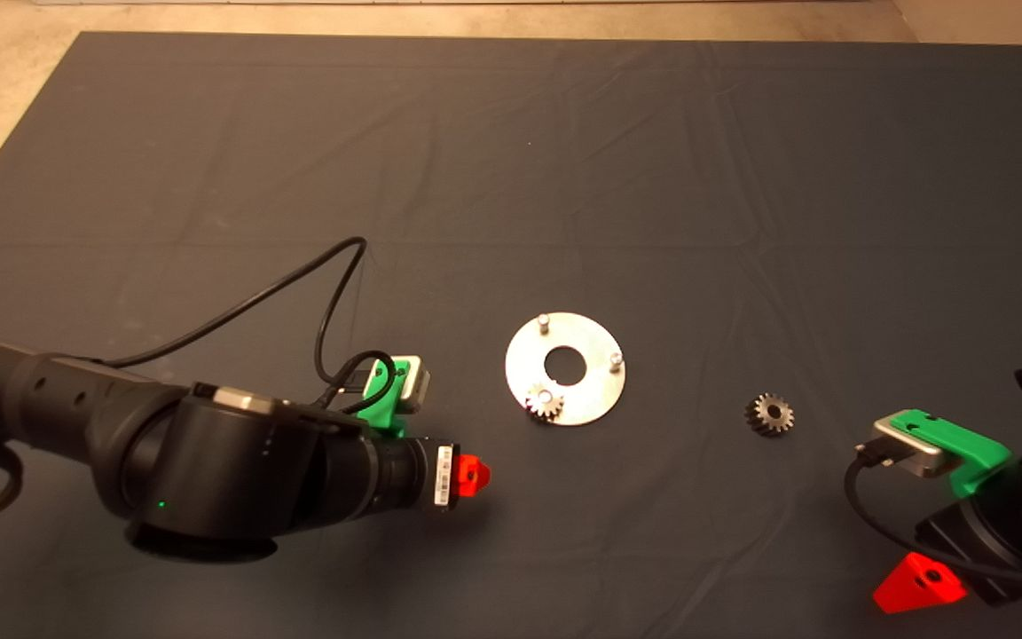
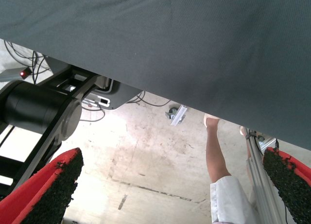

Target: Install three planetary gears onto the carrier pins

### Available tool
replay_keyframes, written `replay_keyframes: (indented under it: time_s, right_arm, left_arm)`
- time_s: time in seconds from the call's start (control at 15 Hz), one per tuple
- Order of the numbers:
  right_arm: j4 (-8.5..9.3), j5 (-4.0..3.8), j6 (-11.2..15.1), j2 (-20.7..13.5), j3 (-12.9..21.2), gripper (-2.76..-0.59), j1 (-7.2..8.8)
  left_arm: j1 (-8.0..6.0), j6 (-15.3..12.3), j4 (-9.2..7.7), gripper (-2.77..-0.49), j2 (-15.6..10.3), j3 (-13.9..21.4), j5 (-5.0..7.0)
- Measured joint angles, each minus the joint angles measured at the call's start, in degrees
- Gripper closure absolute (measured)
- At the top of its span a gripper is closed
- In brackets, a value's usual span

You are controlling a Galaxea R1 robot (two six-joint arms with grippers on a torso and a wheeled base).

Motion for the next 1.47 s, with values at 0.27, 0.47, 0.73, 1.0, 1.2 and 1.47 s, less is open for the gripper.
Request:
replay_keyframes:
  time_s: [0.27, 0.47, 0.73, 1.0, 1.2, 1.47]
  right_arm:
    - [0.01, -0.05, 0.0, 0.0, 0.0, -2.75, 0.0]
    - [0.01, 0.0, 0.0, 0.0, 0.0, -2.75, 0.0]
    - [0.01, -0.03, 0.0, 0.0, 0.0, -2.75, 0.0]
    - [0.01, -0.05, 0.0, 0.0, 0.0, -2.75, 0.0]
    - [0.01, -0.03, 0.0, 0.0, 0.0, -2.75, 0.0]
    - [0.28, -0.06, 0.0, 0.0, 0.0, -2.75, 0.0]
  left_arm:
    - [0.02, 3.2, 0.05, -2.75, -1.0, -0.1, -0.04]
    - [0.17, 5.8, 0.11, -2.75, -1.6, -0.2, -0.01]
    - [0.8, 10.5, 0.68, -2.75, -1.5, -0.4, -0.02]
    - [2.55, 13.8, 1.88, -2.75, -1.4, -0.9, -0.04]
    - [4.02, 14.5, 3.02, -2.75, -1.0, -1.8, -0.04]
    - [4.3, 14.7, 4.5, -2.75, -0.6, -2.8, -0.04]
